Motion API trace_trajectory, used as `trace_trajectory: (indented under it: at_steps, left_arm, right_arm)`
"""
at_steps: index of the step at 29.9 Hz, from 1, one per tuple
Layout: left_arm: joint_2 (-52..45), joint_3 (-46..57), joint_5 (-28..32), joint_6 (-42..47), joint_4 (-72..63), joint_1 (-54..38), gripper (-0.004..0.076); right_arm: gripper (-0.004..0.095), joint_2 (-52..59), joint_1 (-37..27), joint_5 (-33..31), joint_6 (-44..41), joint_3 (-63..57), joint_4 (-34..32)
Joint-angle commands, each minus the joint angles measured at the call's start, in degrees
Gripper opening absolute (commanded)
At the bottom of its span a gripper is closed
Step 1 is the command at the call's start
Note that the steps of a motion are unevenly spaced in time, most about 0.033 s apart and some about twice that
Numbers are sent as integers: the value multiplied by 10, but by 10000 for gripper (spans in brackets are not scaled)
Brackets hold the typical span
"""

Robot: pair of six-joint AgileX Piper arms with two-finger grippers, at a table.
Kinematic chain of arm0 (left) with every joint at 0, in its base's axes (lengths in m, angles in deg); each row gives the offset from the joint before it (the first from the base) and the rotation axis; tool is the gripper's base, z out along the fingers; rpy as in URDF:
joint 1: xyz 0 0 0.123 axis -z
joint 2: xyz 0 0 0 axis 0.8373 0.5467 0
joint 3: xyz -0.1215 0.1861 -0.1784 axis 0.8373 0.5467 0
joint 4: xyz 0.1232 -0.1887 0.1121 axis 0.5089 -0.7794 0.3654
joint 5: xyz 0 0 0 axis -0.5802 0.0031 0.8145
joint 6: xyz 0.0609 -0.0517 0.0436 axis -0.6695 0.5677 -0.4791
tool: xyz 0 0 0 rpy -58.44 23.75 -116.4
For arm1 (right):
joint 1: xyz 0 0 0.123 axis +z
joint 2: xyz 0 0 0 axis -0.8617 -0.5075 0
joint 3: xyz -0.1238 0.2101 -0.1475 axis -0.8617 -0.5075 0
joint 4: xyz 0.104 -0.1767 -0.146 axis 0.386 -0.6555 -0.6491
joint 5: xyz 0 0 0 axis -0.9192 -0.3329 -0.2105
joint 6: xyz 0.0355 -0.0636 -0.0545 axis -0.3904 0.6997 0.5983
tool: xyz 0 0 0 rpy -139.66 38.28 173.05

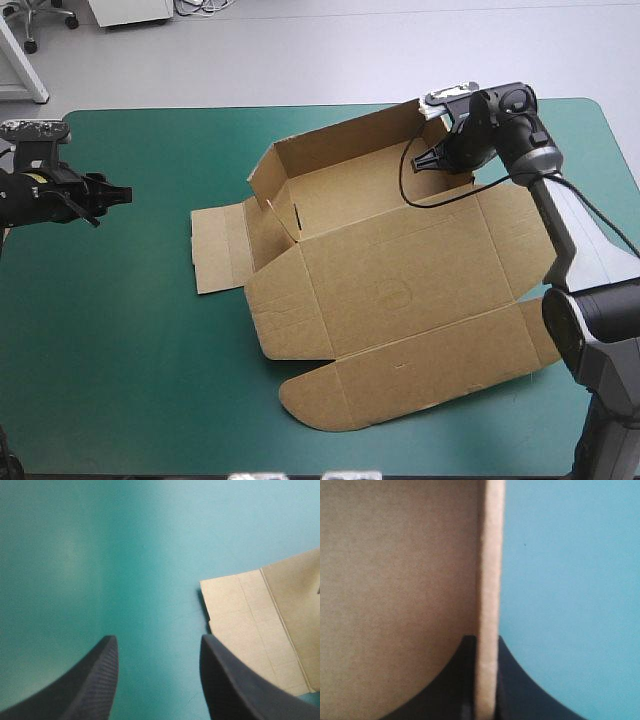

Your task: Fold the box

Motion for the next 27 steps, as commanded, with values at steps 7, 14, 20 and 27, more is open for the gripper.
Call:
trace_trajectory:
  at_steps: [7, 14, 20, 27]
  left_arm:
    - [-14, -16, 55, -11, -31, -1, 299]
    - [-2, -16, 76, -31, -83, -47, 299]
    - [34, -15, 69, -131, -272, -112, 299]
    - [124, -15, 34, -224, -427, -125, 299]
  right_arm:
    - [-20, 55, -6, -55, 17, 75, 46]
    - [-19, 109, -42, -55, 24, 75, 90]
    - [-19, 157, -87, -55, 28, 75, 116]
    - [-19, 188, -125, -55, 37, 75, 163]
